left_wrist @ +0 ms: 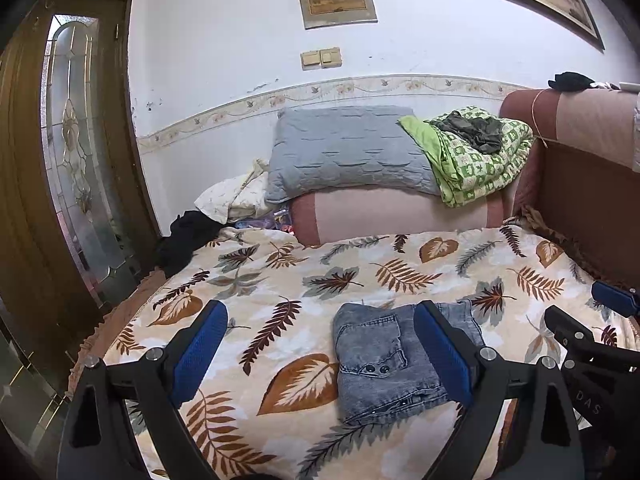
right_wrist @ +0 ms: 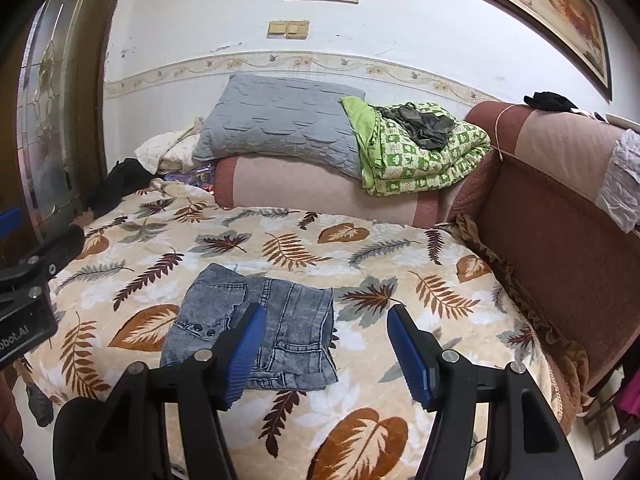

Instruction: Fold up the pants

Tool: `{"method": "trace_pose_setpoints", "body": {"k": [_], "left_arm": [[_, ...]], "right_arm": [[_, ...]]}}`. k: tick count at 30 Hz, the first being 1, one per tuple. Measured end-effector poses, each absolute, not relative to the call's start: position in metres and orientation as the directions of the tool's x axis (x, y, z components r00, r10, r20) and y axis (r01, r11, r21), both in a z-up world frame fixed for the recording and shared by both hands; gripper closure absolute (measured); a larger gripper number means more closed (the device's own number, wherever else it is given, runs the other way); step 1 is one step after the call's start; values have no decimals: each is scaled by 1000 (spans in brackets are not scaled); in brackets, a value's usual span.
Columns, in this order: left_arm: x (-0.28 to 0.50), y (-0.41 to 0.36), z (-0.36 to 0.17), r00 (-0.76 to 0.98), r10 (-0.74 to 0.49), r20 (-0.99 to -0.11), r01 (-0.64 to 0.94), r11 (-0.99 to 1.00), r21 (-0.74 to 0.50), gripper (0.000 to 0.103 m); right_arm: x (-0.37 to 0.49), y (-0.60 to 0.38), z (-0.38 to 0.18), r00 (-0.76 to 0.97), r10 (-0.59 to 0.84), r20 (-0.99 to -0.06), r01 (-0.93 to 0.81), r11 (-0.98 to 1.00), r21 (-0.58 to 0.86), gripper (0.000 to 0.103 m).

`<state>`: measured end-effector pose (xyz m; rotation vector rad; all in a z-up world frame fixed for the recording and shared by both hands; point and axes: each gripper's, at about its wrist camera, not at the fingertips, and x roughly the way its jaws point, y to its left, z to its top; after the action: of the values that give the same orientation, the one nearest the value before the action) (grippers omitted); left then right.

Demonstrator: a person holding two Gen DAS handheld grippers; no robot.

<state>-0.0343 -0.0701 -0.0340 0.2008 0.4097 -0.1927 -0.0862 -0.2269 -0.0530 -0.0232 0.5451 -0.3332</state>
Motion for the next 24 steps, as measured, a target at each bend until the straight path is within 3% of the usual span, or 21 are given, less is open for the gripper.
{"method": "trace_pose_setpoints", "body": {"k": [13, 24], "left_arm": [[-42, -70, -23, 918, -186, -352, 239, 964, 114, 8], [-53, -86, -13, 921, -219, -322, 268, 956, 116, 7]], "right_arm": [[-87, -238, -50, 808, -309, -502, 322, 945, -65, 36], [-108, -263, -38, 840, -311, -445, 360, 932, 29, 36]]}}
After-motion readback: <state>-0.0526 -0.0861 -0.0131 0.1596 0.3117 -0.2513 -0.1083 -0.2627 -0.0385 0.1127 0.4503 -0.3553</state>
